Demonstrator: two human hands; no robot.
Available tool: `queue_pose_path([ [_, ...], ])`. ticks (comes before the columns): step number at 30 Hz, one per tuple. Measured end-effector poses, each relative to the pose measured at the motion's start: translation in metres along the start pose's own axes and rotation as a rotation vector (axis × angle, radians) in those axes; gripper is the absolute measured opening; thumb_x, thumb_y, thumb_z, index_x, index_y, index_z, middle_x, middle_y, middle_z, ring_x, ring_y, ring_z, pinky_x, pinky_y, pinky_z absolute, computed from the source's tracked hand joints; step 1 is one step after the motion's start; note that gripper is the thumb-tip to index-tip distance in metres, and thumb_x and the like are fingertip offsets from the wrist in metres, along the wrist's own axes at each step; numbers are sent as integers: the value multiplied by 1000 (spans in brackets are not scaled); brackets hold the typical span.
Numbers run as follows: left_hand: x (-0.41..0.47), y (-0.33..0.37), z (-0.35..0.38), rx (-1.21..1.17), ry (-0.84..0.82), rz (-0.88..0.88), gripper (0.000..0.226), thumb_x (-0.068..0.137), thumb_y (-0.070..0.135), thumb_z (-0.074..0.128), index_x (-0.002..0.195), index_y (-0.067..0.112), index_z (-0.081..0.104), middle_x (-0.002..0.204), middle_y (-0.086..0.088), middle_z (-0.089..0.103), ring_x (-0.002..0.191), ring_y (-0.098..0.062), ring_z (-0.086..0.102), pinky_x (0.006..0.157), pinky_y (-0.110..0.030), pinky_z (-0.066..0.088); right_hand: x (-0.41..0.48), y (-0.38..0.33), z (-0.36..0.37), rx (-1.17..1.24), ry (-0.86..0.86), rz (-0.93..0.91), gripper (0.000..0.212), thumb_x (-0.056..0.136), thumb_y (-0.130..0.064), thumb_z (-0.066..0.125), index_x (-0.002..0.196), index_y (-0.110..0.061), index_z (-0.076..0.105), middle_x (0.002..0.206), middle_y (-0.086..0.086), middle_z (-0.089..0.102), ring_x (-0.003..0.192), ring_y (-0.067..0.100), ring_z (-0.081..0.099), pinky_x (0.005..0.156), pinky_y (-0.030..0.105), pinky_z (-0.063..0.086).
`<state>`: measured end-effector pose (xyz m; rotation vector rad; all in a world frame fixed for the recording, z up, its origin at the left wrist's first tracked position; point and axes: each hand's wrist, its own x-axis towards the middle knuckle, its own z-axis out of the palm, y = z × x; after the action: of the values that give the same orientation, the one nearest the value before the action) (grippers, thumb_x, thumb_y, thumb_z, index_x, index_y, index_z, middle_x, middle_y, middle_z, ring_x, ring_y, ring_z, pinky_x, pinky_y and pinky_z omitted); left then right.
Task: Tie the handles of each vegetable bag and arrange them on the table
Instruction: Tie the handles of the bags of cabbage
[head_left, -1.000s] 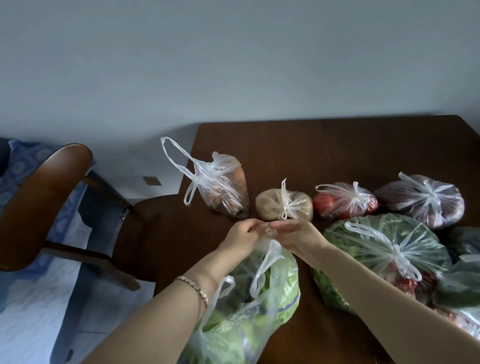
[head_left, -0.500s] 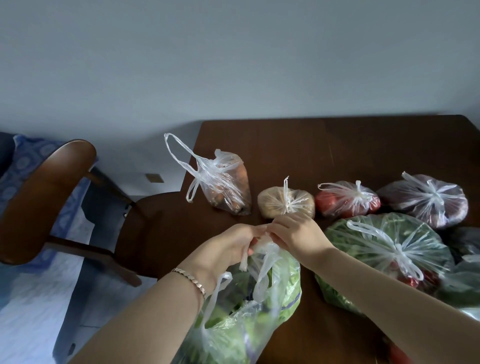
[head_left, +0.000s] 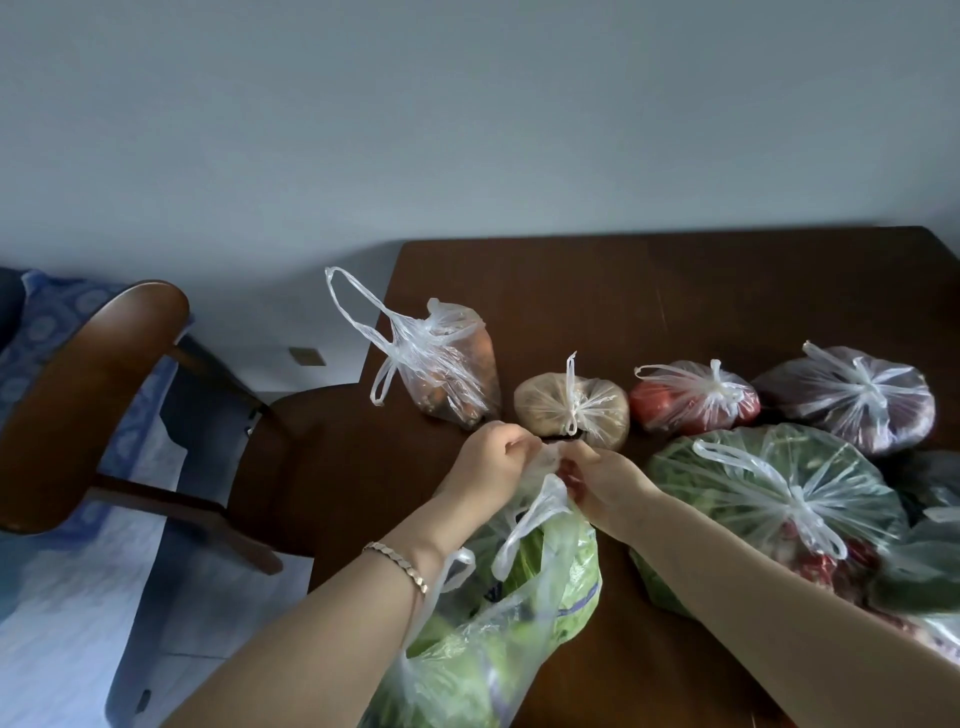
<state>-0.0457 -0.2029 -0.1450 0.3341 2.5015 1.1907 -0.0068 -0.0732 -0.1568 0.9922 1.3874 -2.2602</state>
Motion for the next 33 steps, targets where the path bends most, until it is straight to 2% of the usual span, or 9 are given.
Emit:
queue_pose_path([
  [4, 5, -2, 2, -30, -84, -142, 33, 92, 25, 52, 62, 13, 58, 63, 0, 55, 62, -11, 48, 60, -28, 34, -10, -7, -8, -567, 30, -328, 4, 86, -12, 61, 86, -14, 64, 74, -1, 62, 64, 9, 58, 57, 18, 47],
  [7, 4, 0, 1, -110, -113, -186, 28, 89, 30, 58, 73, 9, 66, 74, -9, 60, 70, -19, 53, 67, -30, 38, -18, -19, -12, -972, -97, -626, 27, 79, -11, 67, 105, -17, 65, 85, -6, 61, 70, 8, 61, 64, 12, 49],
  [11, 2, 1, 0, -195, -106, -184, 34, 87, 26, 59, 64, 1, 61, 59, -9, 46, 57, -19, 40, 60, -29, 32, -19, -26, -9, -1535, -71, -899, 18, 86, -19, 61, 99, -8, 67, 96, 7, 62, 84, 26, 62, 73, 36, 51],
  [15, -1, 5, -2, -222, -93, -174, 35, 89, 22, 60, 69, -6, 63, 57, -9, 41, 53, -15, 34, 51, -27, 26, -8, -21, -11, -1739, -77, -1262, 14, 62, -12, 78, 66, -12, 65, 60, 2, 57, 41, 19, 54, 33, 25, 42],
  [21, 9, -6, 0, -22, 29, -230, 35, 85, 21, 57, 55, 5, 63, 57, -6, 52, 58, -15, 44, 61, -27, 37, -11, -18, -11, -1705, -125, -1457, 15, 65, -16, 57, 50, -17, 54, 48, -5, 52, 37, 12, 48, 35, 16, 33],
  [26, 11, -6, -3, 19, -23, -283, 33, 87, 23, 58, 56, 15, 62, 66, -7, 61, 69, -19, 54, 63, -26, 38, -17, -1, -21, -1504, -94, -1207, 22, 71, -11, 48, 51, -18, 44, 49, -5, 46, 40, 12, 40, 38, 19, 29],
  [28, 10, -2, -12, 85, -24, -240, 28, 91, 27, 55, 75, 7, 69, 81, -11, 66, 77, -21, 57, 68, -27, 39, -19, -8, -17, -1405, -17, -888, 34, 82, -11, 50, 52, -20, 37, 53, -4, 43, 46, 9, 37, 48, 26, 33],
  [30, 9, 2, -27, 186, -49, -248, 26, 92, 29, 52, 98, 9, 67, 102, -10, 67, 91, -23, 60, 77, -29, 45, -28, -18, -15, -1229, -122, -567, 36, 90, -18, 43, 55, -24, 42, 60, -4, 46, 55, 10, 41, 59, 31, 36],
  [33, -2, 14, -53, 294, -82, -223, 33, 92, 36, 50, 111, 10, 59, 110, -11, 62, 92, -23, 60, 78, -32, 47, -56, -40, -9, -964, -310, -629, 12, 85, -45, 49, 80, -36, 54, 86, -8, 56, 80, 5, 52, 75, 21, 43],
])
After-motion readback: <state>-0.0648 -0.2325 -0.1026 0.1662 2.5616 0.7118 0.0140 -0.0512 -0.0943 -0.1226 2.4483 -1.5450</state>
